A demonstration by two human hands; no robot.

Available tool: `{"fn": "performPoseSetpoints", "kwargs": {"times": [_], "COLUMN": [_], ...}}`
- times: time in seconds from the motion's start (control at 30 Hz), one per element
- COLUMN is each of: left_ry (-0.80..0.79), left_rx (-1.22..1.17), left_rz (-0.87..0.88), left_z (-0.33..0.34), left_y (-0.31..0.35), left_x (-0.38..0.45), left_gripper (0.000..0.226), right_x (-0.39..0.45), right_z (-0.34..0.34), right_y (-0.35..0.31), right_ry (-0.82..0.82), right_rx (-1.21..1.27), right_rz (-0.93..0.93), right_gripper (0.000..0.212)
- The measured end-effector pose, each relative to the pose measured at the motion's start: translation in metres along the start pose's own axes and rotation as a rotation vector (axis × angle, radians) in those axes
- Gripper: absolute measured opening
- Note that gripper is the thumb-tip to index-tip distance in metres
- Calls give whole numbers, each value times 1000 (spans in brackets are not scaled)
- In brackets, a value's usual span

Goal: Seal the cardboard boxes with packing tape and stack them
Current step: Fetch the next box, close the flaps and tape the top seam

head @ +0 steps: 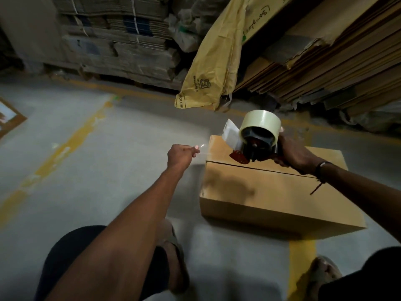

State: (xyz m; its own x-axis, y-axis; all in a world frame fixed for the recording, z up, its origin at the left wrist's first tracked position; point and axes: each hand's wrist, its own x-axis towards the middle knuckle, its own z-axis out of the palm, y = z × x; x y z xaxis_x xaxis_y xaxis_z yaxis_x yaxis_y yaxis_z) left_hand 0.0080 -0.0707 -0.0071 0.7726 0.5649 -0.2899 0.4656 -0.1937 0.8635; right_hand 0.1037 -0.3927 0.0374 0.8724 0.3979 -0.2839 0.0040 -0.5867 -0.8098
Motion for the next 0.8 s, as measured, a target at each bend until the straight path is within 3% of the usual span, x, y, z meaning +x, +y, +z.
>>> {"fn": "performPoseSetpoints", "kwargs": {"times": [0.2,0.37,0.5,0.8], "left_ry": [-9,11,40,42], "left_rx": [105,181,184,184], "left_rz": [-1,3,8,-40], "left_z": [28,50,59,74], "left_y": [-36,-63,-82,-112], "left_x": [39,57,69,82], "left_gripper": [23,27,27,31], "right_x": [40,75,92,105], "right_z": [24,36,47,58], "right_y": [36,56,64,85], "right_ry": [51,-16,39,8], "right_rx": [-323,-491,-560,-580], "right_rz": [7,4,-30,-17], "right_gripper": [92,59,75,89]}}
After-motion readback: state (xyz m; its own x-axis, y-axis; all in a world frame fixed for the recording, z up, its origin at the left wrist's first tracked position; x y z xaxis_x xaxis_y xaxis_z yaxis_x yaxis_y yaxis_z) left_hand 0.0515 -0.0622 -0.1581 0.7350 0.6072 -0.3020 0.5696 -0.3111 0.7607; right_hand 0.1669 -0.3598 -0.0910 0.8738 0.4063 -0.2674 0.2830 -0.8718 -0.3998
